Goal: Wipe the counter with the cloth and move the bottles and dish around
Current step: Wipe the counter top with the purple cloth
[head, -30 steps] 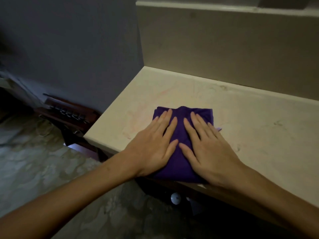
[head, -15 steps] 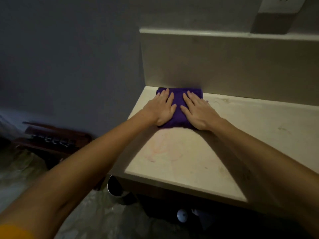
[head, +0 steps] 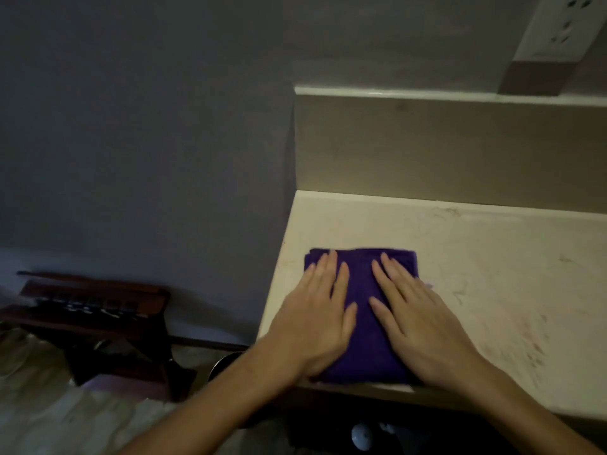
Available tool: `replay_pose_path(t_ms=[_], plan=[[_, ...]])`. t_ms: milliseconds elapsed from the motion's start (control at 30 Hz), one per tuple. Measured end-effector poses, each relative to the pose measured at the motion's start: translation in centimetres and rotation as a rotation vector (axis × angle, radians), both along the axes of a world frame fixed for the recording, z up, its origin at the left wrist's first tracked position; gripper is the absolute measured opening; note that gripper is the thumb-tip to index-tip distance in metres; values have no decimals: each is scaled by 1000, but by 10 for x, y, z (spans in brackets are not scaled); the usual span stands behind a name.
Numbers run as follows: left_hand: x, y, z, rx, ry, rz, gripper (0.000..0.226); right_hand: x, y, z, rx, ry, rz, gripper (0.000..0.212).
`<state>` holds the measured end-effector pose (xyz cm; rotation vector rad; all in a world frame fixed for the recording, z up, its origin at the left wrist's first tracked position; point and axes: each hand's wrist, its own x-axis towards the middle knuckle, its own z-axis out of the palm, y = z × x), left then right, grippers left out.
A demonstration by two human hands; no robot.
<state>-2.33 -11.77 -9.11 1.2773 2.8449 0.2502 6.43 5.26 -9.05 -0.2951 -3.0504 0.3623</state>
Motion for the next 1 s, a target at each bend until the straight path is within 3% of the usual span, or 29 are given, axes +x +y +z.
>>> replay_pose_path(t_ms=[167,267,367,533,667,833,1000], plan=[[-135,44,0,-95,13,44,67,-133,37,-1,41,14,-12,63],[-174,49,1,-154,-7,56,67,-176,41,-5,67,-35,-28,64],[-155,32,-2,-133,6,42,66,-157,27,-7,62,2,16,64],[-46,-44,-5,-45,34,46,76,-45,-37,-9,2,69,82,65],[20,-82,-10,3,45,66,70,12,-73,1,-48,-4,131,67],[-11,-45,0,5,-48,187,72,-32,-54,1,-17,35,117,62],[-137,15,-10,-44,-21,262,67,-159,-7,-11,40,68,74,61]])
